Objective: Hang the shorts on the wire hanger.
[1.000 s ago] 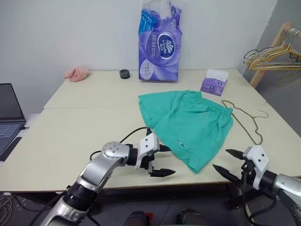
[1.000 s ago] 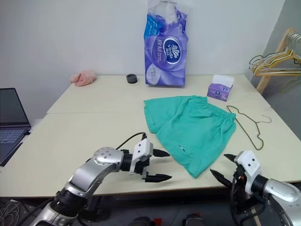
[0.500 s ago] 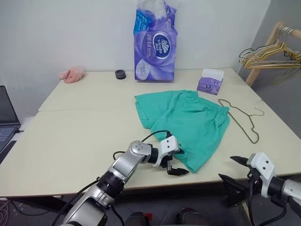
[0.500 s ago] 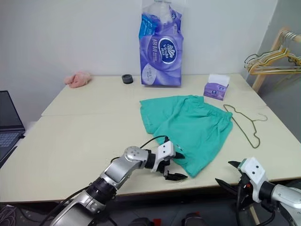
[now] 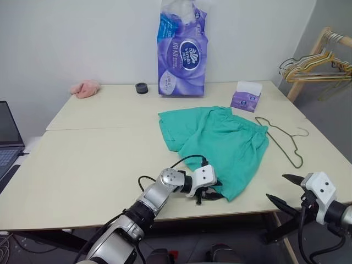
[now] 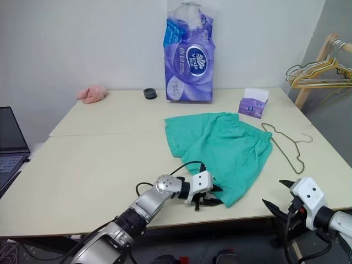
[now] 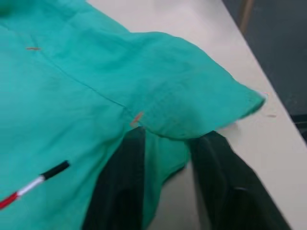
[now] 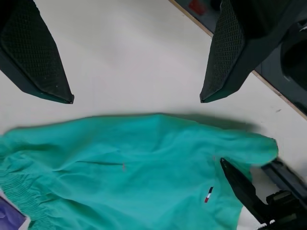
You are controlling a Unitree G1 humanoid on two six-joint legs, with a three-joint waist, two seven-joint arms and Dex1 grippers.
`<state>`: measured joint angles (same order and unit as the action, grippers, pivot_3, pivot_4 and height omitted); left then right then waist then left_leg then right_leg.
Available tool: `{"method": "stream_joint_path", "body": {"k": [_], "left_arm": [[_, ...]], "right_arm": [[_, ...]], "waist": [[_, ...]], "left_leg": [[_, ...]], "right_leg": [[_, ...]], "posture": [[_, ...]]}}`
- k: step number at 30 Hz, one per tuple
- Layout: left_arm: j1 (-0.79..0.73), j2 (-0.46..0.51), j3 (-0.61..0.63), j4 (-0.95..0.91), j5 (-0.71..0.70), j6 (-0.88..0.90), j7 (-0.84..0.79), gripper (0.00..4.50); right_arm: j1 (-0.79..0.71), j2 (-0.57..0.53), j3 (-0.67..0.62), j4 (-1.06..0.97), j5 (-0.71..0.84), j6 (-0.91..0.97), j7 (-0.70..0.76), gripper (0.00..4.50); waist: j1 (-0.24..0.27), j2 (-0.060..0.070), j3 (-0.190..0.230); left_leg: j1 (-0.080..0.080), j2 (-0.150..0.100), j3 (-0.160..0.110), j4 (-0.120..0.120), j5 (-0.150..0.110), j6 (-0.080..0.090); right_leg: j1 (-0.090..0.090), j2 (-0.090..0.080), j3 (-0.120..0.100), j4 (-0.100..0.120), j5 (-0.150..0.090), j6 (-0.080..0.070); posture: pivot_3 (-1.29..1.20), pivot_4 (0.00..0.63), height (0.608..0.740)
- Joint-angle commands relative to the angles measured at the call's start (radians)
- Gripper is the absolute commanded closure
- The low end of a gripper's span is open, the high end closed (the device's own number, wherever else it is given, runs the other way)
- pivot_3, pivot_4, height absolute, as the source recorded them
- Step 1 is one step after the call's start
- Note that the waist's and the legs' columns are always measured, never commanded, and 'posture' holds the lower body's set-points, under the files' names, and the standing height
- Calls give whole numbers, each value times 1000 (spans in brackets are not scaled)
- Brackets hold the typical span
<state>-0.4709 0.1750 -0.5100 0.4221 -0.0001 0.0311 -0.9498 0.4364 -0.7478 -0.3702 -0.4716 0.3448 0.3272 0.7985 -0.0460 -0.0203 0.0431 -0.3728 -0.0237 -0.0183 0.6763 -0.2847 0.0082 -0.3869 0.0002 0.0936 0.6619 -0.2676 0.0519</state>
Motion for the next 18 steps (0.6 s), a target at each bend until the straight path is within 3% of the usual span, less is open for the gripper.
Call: {"method": "stream_joint_path", "body": {"k": [1, 3, 8, 13, 18], "left_arm": [[-15, -8, 48, -9, -7, -32, 27, 3947], [-4, -5, 66, -23, -16, -34, 35, 4494], [31, 33, 123, -127, -60, 6, 17, 4494], [82, 182, 243, -334, -178, 135, -53, 4494], [105, 273, 316, -415, -224, 209, -55, 4494]], "right_arm": [[-32, 5, -11, 7, -12, -38, -8, 0], [-44, 10, -4, 23, -21, -51, -7, 0], [-104, -16, 52, 122, -120, -134, -7, 0], [-401, -66, 201, 470, -327, -331, -60, 0], [-605, -86, 293, 704, -395, -449, -30, 0]], "waist": [[-7, 0, 0], [-11, 0, 0], [-13, 1, 0], [-41, 1, 0], [-37, 3, 1]], "left_leg": [[0, 0, 0, 0, 0, 0], [0, 0, 1, 0, -1, 0], [0, 0, 1, 0, -1, 0], [3, 1, 4, 0, -1, 0], [3, 0, 2, -1, -2, 0]], "right_leg": [[0, 0, 0, 0, 0, 0], [0, 0, 1, -1, 0, 1], [0, 0, 1, -1, 0, 1], [0, 0, 3, 1, 0, 1], [1, -1, 3, 0, 0, 0]], "posture": [[-137, 26, 740], [-137, 26, 740], [-135, 24, 740], [-126, 25, 740], [-93, 22, 740]]}}
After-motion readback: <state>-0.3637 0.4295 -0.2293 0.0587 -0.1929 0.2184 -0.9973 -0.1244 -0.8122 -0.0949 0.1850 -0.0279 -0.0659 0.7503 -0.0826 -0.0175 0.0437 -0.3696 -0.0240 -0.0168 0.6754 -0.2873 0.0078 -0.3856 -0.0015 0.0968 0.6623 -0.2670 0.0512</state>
